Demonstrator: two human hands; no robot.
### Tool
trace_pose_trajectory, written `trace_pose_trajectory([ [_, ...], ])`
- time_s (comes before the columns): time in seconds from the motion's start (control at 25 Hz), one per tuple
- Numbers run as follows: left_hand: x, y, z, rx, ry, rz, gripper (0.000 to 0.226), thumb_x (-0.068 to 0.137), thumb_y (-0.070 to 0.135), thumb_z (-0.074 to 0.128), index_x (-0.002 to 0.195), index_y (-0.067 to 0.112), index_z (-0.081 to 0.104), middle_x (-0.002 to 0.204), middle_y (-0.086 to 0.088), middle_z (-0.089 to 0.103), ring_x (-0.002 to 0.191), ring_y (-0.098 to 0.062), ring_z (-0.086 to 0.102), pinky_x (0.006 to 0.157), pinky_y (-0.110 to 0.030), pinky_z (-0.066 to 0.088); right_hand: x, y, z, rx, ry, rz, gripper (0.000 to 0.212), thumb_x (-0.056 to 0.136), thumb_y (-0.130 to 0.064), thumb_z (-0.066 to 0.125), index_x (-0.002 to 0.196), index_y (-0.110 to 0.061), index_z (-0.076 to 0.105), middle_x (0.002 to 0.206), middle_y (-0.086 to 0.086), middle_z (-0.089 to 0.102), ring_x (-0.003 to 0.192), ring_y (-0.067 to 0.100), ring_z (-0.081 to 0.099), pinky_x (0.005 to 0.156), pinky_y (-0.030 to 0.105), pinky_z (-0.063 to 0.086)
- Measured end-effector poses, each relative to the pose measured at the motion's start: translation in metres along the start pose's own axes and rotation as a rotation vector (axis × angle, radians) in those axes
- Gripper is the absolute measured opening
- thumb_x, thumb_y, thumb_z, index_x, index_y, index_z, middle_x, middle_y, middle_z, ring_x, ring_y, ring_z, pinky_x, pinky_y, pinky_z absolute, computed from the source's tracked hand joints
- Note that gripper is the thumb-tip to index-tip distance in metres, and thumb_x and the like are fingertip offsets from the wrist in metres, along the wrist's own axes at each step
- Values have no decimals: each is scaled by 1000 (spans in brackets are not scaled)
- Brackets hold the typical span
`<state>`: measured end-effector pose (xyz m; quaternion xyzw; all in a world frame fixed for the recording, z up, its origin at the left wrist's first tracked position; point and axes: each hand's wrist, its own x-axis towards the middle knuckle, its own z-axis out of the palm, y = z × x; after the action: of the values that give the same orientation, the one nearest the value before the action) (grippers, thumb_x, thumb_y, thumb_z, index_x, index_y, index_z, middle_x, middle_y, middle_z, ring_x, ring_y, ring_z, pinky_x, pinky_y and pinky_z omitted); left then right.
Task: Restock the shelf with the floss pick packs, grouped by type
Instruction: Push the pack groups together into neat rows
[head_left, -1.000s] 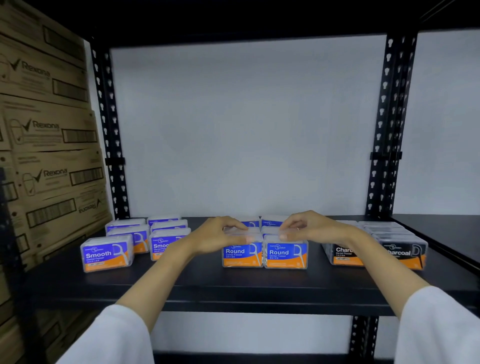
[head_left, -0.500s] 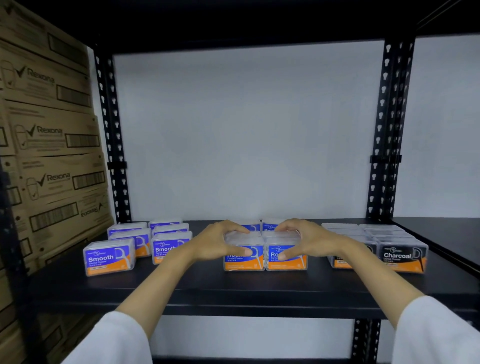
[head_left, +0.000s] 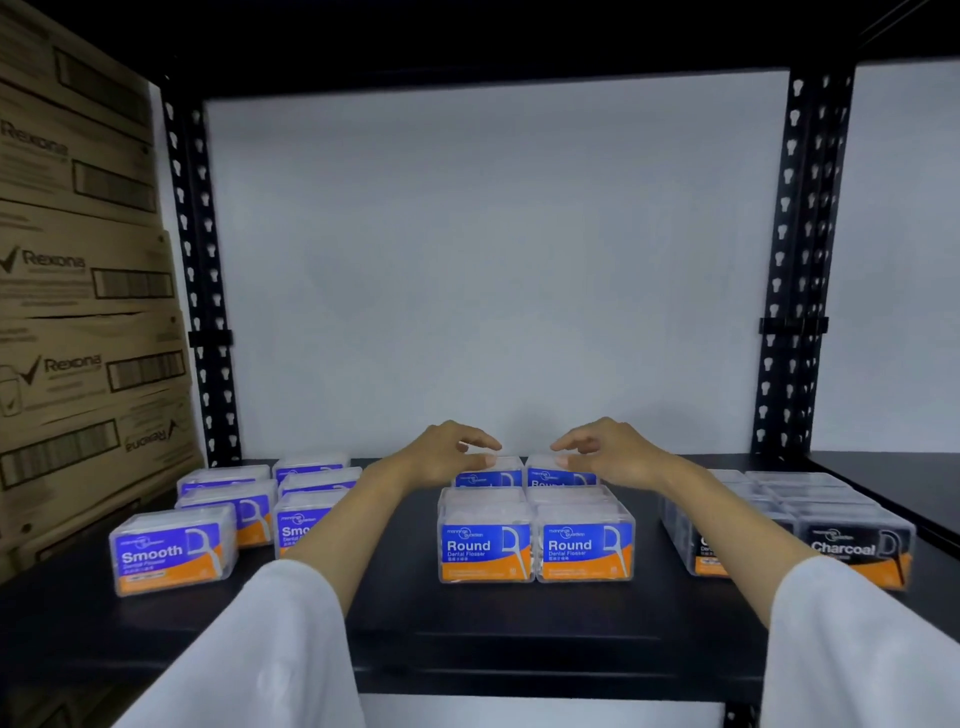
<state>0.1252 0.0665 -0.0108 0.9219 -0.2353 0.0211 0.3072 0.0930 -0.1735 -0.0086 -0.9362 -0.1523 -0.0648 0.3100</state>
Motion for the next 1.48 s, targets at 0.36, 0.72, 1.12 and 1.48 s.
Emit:
trace_pose_trajectory([
  [0.36, -6, -4, -5, -34, -123, 3, 27, 96, 27, 56, 122, 22, 63, 126, 5, 61, 118, -13, 54, 96, -31, 48, -2, 6, -1, 64, -109, 21, 27, 95, -31, 55, 118, -23, 65, 122, -6, 62, 118, 13, 54, 101, 33, 45],
  [0.72, -43, 8, -1, -145, -125, -43, 37, 91, 50, 54, 119, 29, 64, 117, 12, 66, 107, -9, 62, 93, -27, 47, -27, -2, -2, 187, -182, 16, 31, 89, -47, 58, 112, -28, 67, 115, -10, 67, 109, 8, 61, 101, 36, 47],
  [1.12, -62, 17, 7, 129, -250, -10, 109, 65, 61, 77, 151, 23, 22, 154, 7, 28, 137, -13, 36, 112, -33, 35, -55, -16, -6, -155, -404, -3, 100, 76, -43, 74, 151, -22, 11, 157, -7, 14, 141, 10, 21, 112, 23, 22],
  [1.48, -58, 13, 13, 78, -186, -19, 96, 72, 44, 80, 149, 21, 27, 147, 4, 39, 117, -6, 47, 98, -23, 43, -54, -11, 12, -180, -249, -52, 101, 71, -48, 78, 149, -25, 19, 151, -4, 20, 138, 12, 23, 114, 30, 26],
])
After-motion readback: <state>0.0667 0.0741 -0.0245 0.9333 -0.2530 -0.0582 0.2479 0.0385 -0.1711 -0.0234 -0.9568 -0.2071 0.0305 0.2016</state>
